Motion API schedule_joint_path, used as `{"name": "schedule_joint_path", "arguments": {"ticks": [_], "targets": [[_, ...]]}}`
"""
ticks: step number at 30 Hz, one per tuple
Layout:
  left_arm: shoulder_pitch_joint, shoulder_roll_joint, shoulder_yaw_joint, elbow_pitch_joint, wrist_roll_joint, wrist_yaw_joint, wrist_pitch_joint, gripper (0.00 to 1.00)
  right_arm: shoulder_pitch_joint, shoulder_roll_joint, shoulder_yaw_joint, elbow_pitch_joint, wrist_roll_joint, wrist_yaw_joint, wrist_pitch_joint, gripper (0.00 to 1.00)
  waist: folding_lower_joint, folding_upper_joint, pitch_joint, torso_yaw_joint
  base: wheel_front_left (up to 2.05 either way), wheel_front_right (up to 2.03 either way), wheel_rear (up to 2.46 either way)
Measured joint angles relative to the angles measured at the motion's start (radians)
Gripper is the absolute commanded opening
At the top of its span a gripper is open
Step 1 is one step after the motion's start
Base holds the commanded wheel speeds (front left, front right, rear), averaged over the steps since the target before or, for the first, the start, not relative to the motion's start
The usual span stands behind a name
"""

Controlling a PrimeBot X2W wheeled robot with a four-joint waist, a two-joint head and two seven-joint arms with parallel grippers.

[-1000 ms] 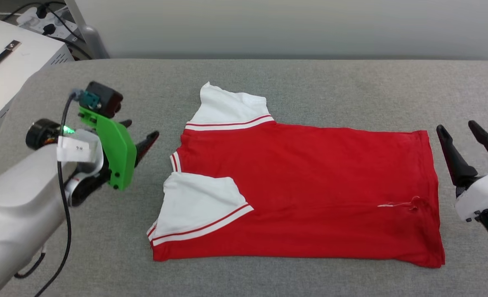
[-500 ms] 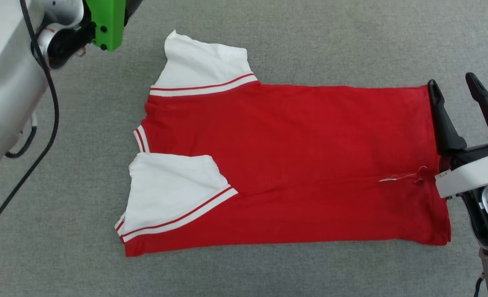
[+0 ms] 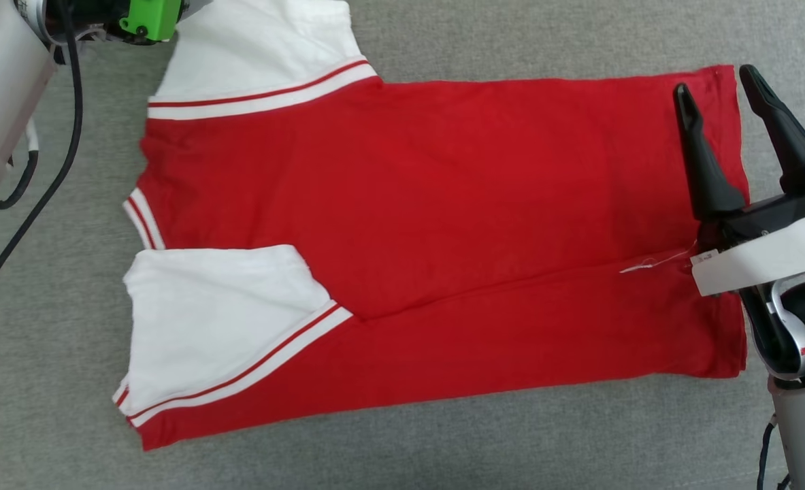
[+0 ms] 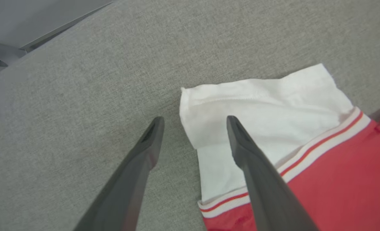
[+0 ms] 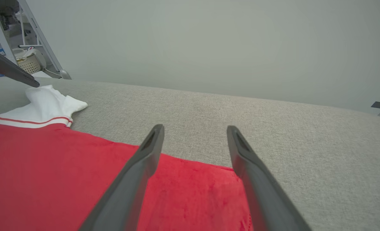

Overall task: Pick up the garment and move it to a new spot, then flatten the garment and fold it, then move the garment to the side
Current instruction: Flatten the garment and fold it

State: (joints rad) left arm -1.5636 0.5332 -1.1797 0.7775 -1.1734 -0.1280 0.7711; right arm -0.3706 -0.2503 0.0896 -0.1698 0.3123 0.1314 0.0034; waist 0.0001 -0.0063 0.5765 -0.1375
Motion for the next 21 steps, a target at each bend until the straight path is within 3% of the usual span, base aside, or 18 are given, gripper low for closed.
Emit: {"name": "schedule_joint_path", "arguments": {"ticks": [8,9,10,16,21], "targets": [[0.003,0.005,-0.036,0.02,0.019,0.0,0.053,1.0,-0.012,0.001,0.011,0.018,0.0,0.0,-0.018,1.0,-0.0002,0.0,0.057,-0.05,0.0,0.0,0.0],[0.002,0.008,-0.036,0.016,0.019,0.0,0.058,0.65,-0.012,0.001,0.011,0.02,0.0,0.0,-0.019,1.0,-0.0002,0.0,0.06,-0.053,0.0,0.0,0.0],[0.002,0.014,-0.036,0.014,0.019,0.0,0.057,0.01,-0.013,0.001,0.012,0.024,0.0,0.0,-0.022,1.0,-0.0002,0.0,0.062,-0.056,0.0,0.0,0.0],[0.022,0.017,-0.051,-0.009,0.023,0.0,0.014,0.0,-0.029,-0.005,0.007,0.039,0.0,0.0,-0.026,1.0,-0.0001,0.0,0.043,-0.055,0.0,0.0,0.0],[0.058,0.011,-0.068,-0.028,0.029,0.0,-0.065,0.0,-0.074,-0.058,-0.014,0.049,0.0,0.0,-0.009,1.0,-0.0001,0.0,0.007,-0.039,0.0,0.0,0.0]]}}
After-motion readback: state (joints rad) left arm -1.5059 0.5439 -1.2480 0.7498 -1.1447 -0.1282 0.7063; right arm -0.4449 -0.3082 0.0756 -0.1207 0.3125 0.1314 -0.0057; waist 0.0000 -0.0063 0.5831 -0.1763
